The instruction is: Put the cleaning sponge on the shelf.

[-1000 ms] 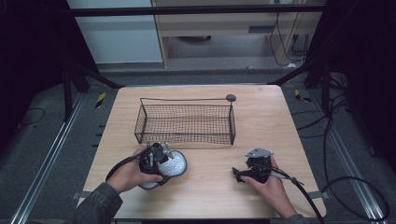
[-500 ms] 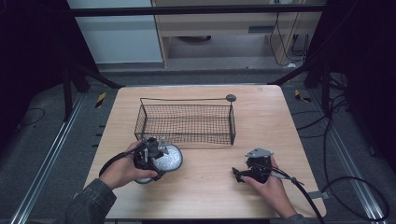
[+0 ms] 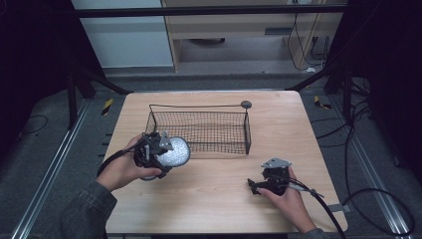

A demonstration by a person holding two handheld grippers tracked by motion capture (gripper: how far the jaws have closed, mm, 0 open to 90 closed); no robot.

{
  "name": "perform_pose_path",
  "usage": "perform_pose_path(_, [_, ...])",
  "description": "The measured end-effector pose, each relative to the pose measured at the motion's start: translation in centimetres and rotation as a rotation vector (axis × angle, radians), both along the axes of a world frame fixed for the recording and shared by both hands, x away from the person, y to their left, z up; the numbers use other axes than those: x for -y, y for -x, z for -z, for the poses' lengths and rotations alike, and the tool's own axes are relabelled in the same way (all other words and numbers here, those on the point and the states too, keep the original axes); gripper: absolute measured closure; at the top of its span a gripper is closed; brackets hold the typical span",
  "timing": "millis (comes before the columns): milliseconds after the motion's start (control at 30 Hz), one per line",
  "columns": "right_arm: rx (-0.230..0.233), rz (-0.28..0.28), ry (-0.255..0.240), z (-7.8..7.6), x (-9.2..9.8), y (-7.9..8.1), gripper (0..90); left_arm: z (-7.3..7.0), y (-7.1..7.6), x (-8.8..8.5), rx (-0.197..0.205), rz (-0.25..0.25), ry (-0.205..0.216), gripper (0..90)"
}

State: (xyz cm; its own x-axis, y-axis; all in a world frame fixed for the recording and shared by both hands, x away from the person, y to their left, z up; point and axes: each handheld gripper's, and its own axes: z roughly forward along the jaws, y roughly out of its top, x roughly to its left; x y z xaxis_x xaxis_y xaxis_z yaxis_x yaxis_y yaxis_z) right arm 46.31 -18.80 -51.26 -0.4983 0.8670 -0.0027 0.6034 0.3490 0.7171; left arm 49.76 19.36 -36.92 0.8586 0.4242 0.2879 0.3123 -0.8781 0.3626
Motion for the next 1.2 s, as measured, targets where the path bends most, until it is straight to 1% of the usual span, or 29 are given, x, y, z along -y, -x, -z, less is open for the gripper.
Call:
perform_pose_path(167, [0.000, 0.000, 0.000, 0.0, 0.0, 0.0, 0.6, -1.0, -0.5, -0.3, 0.029, 0.004, -0.012, 14.4])
perform_pose_path(200, [0.000, 0.000, 0.000, 0.0, 0.0, 0.0, 0.6, -1.0, -0.5, -0.3, 0.029, 0.004, -0.012, 14.4])
perform_pose_path(300, [0.001, 0.000, 0.000, 0.0, 0.0, 0.0, 0.6, -1.4, -0.9, -0.4, 0.054, 0.001, -0.016, 14.3])
perform_pose_path(467, [0.000, 0.001, 0.000, 0.0, 0.0, 0.0, 0.6, -1.7, -1.3, -0.8, 0.072, 0.000, -0.015, 14.3])
perform_pose_path(600, [0.000, 0.001, 0.000, 0.0, 0.0, 0.0, 0.6, -1.9, -1.7, -1.0, 0.075, -0.007, -0.014, 14.3])
perform_pose_path(767, [0.001, 0.001, 0.001, 0.0, 0.0, 0.0, 0.6, -2.6, -2.3, -1.4, 0.098, -0.012, -0.014, 14.2])
perform_pose_path(833, [0.001, 0.001, 0.001, 0.0, 0.0, 0.0, 0.5, -2.8, -2.5, -1.5, 0.101, -0.014, -0.014, 14.2])
perform_pose_path(867, [0.001, 0.001, 0.002, 0.0, 0.0, 0.0, 0.5, -3.1, -2.8, -1.6, 0.110, -0.022, -0.010, 14.2])
perform_pose_path(933, [0.001, 0.002, 0.000, 0.0, 0.0, 0.0, 0.5, -3.4, -3.0, -1.7, 0.121, -0.022, -0.008, 14.2])
perform_pose_path(1067, [0.001, 0.001, 0.002, 0.0, 0.0, 0.0, 0.4, -3.9, -3.5, -1.8, 0.130, -0.023, -0.005, 14.2])
perform_pose_path(1200, [0.001, 0.000, 0.001, 0.0, 0.0, 0.0, 0.4, -4.1, -4.0, -1.8, 0.138, -0.021, -0.015, 14.2])
